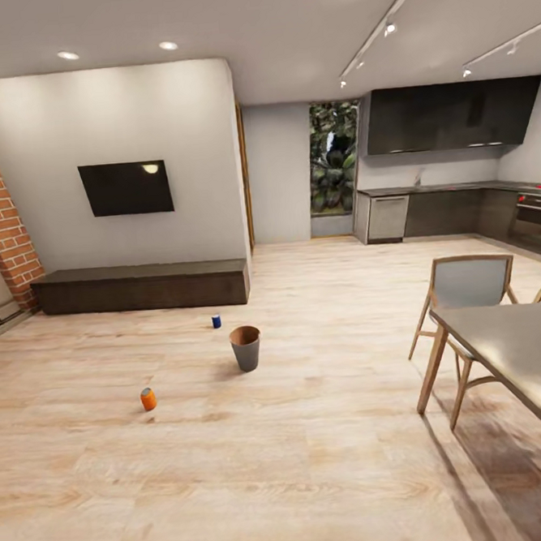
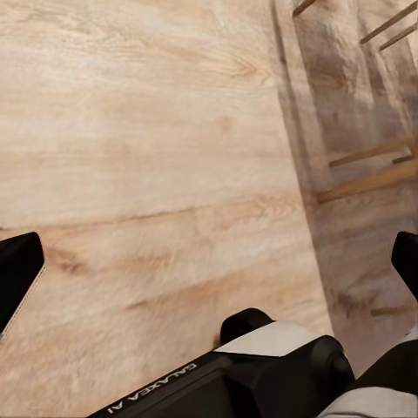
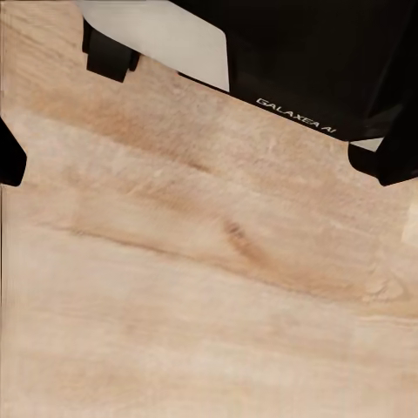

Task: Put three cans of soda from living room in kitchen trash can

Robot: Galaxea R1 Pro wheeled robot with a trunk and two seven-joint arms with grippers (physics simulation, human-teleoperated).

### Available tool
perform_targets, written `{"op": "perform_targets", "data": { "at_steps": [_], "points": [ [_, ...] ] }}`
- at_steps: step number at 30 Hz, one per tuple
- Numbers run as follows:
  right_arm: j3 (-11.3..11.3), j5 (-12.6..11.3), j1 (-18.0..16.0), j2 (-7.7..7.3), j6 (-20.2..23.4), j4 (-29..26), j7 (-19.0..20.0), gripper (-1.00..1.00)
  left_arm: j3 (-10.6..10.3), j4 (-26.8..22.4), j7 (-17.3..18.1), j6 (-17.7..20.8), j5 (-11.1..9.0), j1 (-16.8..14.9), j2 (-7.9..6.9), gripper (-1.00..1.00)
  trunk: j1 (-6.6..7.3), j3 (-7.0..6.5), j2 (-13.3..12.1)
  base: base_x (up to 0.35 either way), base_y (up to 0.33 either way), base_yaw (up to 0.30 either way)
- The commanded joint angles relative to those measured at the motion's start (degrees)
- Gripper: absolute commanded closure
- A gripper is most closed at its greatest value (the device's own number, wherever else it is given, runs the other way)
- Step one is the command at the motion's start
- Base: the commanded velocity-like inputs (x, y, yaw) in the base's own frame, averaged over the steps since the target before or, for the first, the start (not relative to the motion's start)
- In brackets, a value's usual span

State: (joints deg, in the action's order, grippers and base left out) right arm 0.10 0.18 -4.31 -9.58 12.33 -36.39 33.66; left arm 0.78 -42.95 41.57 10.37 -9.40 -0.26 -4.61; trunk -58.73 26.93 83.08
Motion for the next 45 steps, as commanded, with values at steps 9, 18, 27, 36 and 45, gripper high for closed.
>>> {"op": "perform_targets", "data": {
  "at_steps": [9,18,27,36,45],
  "points": [
    [0.0,0.0,0.0,0.00,0.0,0.0,-0.1,-1.00,0.0,0.0,0.0,0.0,0.0,0.0,-0.04,-1.00,0.00,0.00,0.0,0.348,-0.128,0.252],
    [0.1,0.0,0.0,0.00,0.0,0.0,-0.8,-1.00,0.0,0.0,0.0,0.0,0.0,0.0,-0.03,-1.00,0.00,0.00,0.0,0.348,-0.097,0.255],
    [0.1,0.0,0.0,0.00,0.0,0.0,-0.9,-1.00,0.0,0.0,0.0,0.0,0.0,0.0,-0.01,-1.00,0.00,0.00,0.0,0.348,-0.096,0.249],
    [0.0,0.0,0.0,0.00,0.0,0.0,-0.9,-1.00,-0.1,0.0,0.0,0.0,0.0,0.0,0.03,-1.00,0.00,0.00,0.0,0.348,-0.114,0.052],
    [0.0,0.0,0.0,0.00,0.0,0.0,-0.9,-1.00,-0.1,0.0,0.0,0.0,0.0,0.0,0.02,-1.00,0.00,0.00,0.0,0.348,-0.118,0.004]
  ]
}}
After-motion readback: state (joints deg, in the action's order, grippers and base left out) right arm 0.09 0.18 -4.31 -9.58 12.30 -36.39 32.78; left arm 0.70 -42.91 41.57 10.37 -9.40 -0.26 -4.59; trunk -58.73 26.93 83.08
